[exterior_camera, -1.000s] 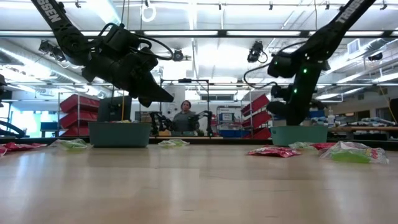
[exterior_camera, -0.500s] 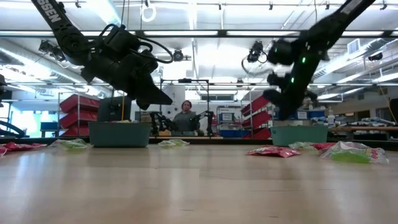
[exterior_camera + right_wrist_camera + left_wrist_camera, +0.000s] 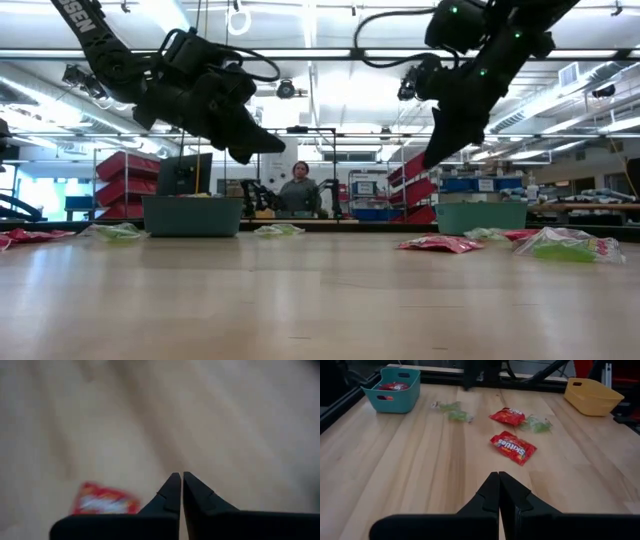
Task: Sort candy
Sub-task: Put the red candy into the blue bin
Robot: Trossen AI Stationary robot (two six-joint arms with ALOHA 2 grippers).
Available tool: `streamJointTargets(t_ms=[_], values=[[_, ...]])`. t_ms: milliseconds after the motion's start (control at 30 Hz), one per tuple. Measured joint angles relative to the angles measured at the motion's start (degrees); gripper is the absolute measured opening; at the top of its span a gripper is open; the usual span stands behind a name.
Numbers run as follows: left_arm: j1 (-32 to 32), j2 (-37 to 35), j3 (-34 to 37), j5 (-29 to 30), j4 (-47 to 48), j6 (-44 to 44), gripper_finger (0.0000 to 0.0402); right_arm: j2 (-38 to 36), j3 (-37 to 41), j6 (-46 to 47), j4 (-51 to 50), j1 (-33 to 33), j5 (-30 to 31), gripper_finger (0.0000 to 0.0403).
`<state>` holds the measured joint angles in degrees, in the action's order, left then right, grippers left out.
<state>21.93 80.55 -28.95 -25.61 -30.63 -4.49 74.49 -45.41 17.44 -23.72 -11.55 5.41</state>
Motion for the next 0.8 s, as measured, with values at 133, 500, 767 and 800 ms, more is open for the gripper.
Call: streamJointTargets(t_ms=[133,500,767,800], values=[[0.0,0.0,0.0,0.0,0.1,0.0,0.0001,3.9,0.0,3.8,1.5,6.5,-5.7,0.0029],[0.0,0.0,0.0,0.1,0.6,-0.2,0.0001,14.7,0.0,-0.7,5.5,8.6,-8.5,0.0161],[0.0,0.0,0.0,0.2,1.5,-0.8,0.0004,17.8,0.0,-7.0,6.1,3.4,-9.8,0.0228],[0.0,0.0,0.0,0.2,2.0,-1.2,0.0004,18.6,0.0,-7.4,6.2,3.2,-10.9,0.0229]])
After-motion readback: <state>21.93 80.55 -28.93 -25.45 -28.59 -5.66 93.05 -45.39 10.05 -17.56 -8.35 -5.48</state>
